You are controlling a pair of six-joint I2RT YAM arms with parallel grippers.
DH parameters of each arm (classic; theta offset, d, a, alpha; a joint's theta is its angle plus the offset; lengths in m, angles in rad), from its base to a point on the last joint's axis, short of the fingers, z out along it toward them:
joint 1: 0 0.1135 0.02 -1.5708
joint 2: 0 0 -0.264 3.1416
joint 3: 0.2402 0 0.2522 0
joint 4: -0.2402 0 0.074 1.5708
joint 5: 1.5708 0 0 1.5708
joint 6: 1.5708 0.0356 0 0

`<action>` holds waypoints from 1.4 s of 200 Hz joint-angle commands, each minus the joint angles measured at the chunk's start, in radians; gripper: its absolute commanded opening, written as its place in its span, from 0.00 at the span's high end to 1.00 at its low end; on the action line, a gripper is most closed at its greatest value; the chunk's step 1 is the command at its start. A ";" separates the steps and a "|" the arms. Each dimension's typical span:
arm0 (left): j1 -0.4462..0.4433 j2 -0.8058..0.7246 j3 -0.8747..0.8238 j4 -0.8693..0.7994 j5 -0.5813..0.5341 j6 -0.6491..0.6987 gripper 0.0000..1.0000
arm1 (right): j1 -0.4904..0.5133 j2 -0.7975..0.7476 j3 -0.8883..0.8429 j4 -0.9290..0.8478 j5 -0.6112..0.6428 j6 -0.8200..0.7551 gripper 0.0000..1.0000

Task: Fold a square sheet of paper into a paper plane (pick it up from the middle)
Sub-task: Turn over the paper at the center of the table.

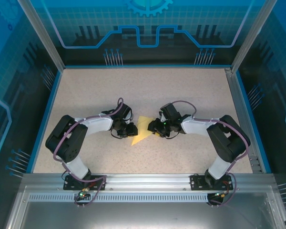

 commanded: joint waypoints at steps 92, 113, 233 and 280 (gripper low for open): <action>-0.016 0.030 -0.005 0.008 0.066 -0.015 0.75 | 0.033 0.132 0.017 0.095 -0.056 0.069 0.61; -0.018 0.032 -0.007 0.006 0.065 -0.012 0.76 | 0.033 0.138 0.026 0.110 -0.057 0.077 0.61; -0.019 0.029 -0.012 0.010 0.067 -0.019 0.77 | 0.033 0.174 0.049 0.272 -0.108 0.140 0.54; -0.019 0.026 -0.011 0.010 0.065 -0.024 0.77 | 0.044 0.171 0.078 0.328 -0.103 0.153 0.49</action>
